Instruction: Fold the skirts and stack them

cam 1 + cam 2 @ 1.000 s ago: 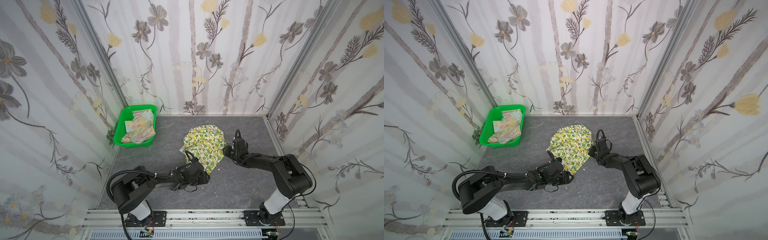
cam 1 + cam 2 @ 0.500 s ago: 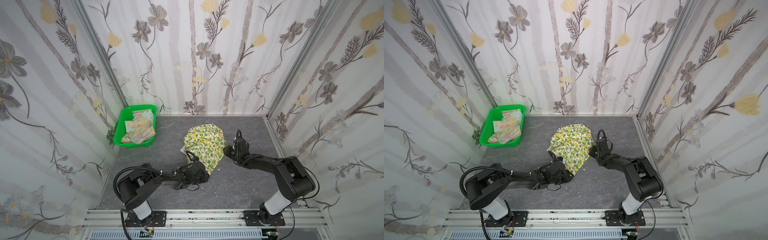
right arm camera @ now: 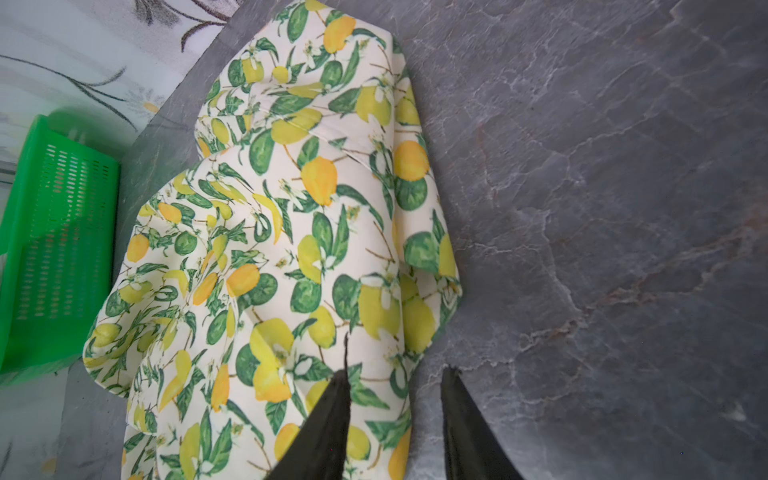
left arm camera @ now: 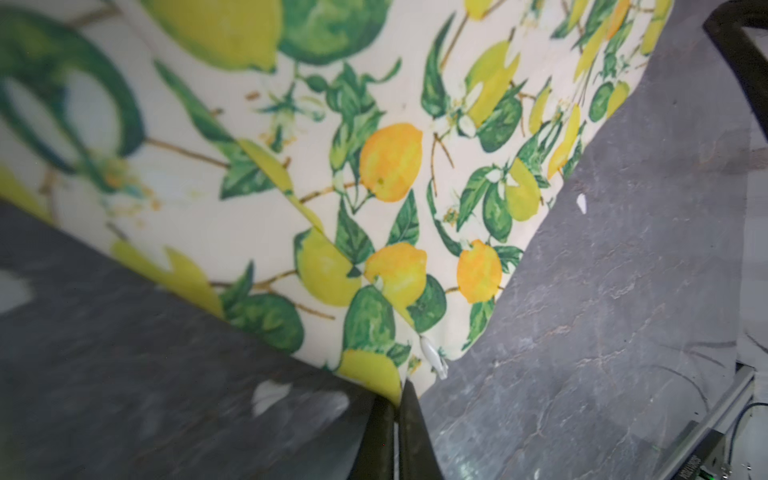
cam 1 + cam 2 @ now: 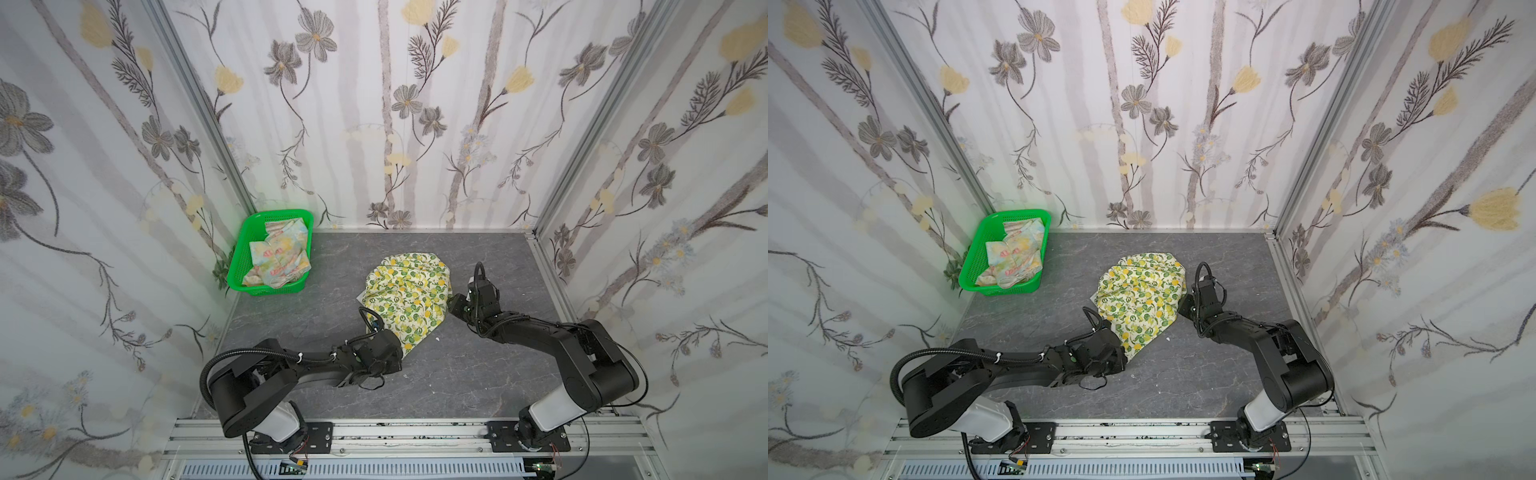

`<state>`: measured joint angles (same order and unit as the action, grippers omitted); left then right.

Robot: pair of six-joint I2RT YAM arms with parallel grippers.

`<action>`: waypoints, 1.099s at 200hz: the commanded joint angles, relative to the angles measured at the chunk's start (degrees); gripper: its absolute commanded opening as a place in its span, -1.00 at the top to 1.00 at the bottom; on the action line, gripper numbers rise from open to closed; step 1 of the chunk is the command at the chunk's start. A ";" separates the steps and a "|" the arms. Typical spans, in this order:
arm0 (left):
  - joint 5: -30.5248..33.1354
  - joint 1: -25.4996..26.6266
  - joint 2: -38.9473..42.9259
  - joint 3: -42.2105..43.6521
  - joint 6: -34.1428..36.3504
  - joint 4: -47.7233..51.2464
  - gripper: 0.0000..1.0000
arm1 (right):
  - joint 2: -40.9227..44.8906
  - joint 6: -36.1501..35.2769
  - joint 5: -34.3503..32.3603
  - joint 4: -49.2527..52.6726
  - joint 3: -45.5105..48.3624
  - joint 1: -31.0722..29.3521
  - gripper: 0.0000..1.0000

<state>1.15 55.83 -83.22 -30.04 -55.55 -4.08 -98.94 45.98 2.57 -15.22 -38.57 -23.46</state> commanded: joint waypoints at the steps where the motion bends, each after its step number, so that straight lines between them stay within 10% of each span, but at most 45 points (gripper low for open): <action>1: 4.91 -0.37 5.12 2.44 -1.43 12.91 1.00 | 1.54 -0.33 -0.55 0.62 0.25 -1.15 0.25; 35: 7.57 -1.08 14.19 7.17 -2.87 14.27 1.00 | 4.11 -1.15 -1.61 2.72 1.12 -4.24 0.18; 63: 7.49 -1.09 18.13 7.12 0.75 14.18 0.15 | 4.81 -0.82 -1.19 3.30 1.73 -5.25 0.18; 100: 5.64 -1.13 17.91 6.50 1.88 14.10 -0.09 | 4.58 -0.43 -0.90 3.19 2.09 -5.92 0.19; 181: 6.31 -1.08 11.57 4.46 1.94 14.01 0.11 | 5.50 -0.19 -1.22 3.89 1.70 -6.13 0.20; 220: 7.39 -1.13 9.72 4.17 2.33 14.01 0.83 | 6.46 -0.51 -1.66 5.01 2.05 -6.20 0.20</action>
<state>7.51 54.76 -72.23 -25.63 -53.98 8.43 -93.19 45.36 1.72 -10.39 -36.53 -29.56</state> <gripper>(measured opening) 0.235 0.398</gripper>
